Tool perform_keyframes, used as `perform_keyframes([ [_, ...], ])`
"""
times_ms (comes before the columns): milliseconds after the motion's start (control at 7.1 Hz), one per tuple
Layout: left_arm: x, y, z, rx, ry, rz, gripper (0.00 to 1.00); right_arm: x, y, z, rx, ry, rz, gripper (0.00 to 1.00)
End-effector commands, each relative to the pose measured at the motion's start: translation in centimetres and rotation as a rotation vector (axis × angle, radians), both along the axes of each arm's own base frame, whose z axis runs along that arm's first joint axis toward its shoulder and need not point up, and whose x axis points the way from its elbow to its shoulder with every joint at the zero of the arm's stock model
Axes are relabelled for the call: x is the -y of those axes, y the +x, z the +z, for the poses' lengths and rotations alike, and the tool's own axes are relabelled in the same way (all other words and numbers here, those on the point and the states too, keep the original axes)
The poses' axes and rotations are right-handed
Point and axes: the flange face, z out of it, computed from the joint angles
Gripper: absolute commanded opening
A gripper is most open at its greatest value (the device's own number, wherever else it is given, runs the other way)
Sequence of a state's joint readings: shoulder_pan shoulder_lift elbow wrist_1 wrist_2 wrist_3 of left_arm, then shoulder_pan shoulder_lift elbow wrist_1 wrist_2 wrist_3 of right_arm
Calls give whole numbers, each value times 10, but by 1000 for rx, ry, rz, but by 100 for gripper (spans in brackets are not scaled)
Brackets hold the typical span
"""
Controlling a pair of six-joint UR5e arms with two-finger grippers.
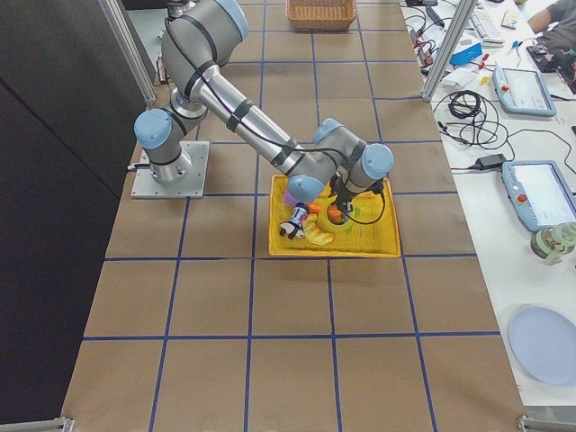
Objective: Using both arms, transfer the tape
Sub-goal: 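Close the right gripper on the yellow tape roll and lift it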
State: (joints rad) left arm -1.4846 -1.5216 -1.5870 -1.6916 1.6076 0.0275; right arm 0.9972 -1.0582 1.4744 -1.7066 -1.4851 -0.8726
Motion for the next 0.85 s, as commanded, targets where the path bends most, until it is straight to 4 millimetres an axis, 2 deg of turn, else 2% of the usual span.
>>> perform_keyframes([
  [0, 2, 1, 1, -1, -13, 0, 100, -3, 16, 79, -50, -57, -76, 0],
  [141, 1, 1, 0, -1, -11, -3, 100, -4, 72, 119, -71, -71, -90, 0],
  [282, 1, 1, 0, -1, -11, -8, 100, -7, 148, 152, -108, -80, -114, 0],
  [423, 1, 1, 0, -1, -11, -8, 100, -20, 235, 175, -126, -64, -179, 0],
  [563, 2, 1, 0, -1, -12, -9, 100, -34, 326, 171, -149, -43, -185, 0],
  [704, 1, 1, 1, -1, -17, -13, 100, -57, 417, 159, -177, -18, -211, 0],
])
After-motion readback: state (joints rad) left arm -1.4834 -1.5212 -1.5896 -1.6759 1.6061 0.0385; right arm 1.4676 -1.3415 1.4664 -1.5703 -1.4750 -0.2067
